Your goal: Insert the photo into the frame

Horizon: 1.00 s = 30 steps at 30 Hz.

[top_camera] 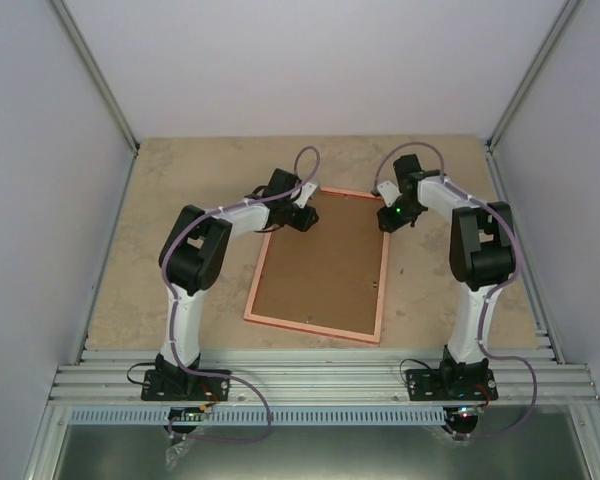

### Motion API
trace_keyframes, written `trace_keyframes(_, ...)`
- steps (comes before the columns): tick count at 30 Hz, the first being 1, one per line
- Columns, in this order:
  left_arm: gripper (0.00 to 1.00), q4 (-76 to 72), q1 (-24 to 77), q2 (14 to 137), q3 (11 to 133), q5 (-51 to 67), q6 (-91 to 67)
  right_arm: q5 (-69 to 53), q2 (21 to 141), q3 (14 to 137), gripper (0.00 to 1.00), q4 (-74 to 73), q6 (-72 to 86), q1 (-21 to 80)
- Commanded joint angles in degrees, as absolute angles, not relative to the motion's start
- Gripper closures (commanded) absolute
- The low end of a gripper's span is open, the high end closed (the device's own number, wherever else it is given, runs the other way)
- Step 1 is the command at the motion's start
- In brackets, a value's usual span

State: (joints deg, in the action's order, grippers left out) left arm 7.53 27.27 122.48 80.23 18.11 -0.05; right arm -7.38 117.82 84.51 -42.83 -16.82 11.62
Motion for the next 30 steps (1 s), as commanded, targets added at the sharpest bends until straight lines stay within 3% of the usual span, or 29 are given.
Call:
trace_keyframes(1,0.68,14.23,26.66,125.20,78.15,15.21,-0.73,-0.62,123.37,85.27,0.83,-45.99,-23.92,12.13)
trace_keyframes(7,0.68,15.26,24.75,126.73,80.81,15.00,-1.66,-4.94,132.48,101.66,0.62,-43.21,-22.67,12.47)
trace_keyframes(11,0.66,15.80,23.92,125.46,80.35,16.00,-0.89,-8.40,138.07,116.19,0.43,-48.87,-24.77,12.33)
trace_keyframes(13,0.66,15.44,23.90,123.92,78.92,16.33,-0.20,-12.35,136.29,117.76,0.33,-50.62,-25.92,11.32)
trace_keyframes(17,0.65,15.12,23.91,122.80,77.55,15.91,-0.09,-21.17,128.55,112.30,0.19,-53.86,-30.97,8.67)
trace_keyframes(21,0.65,14.74,23.91,122.73,77.56,15.98,-0.09,-22.19,121.45,101.42,0.17,-58.26,-33.25,8.73)
trace_keyframes(30,0.65,14.67,23.91,123.52,78.13,16.48,-0.56,-14.65,111.41,80.79,0.14,-51.83,-24.17,9.67)
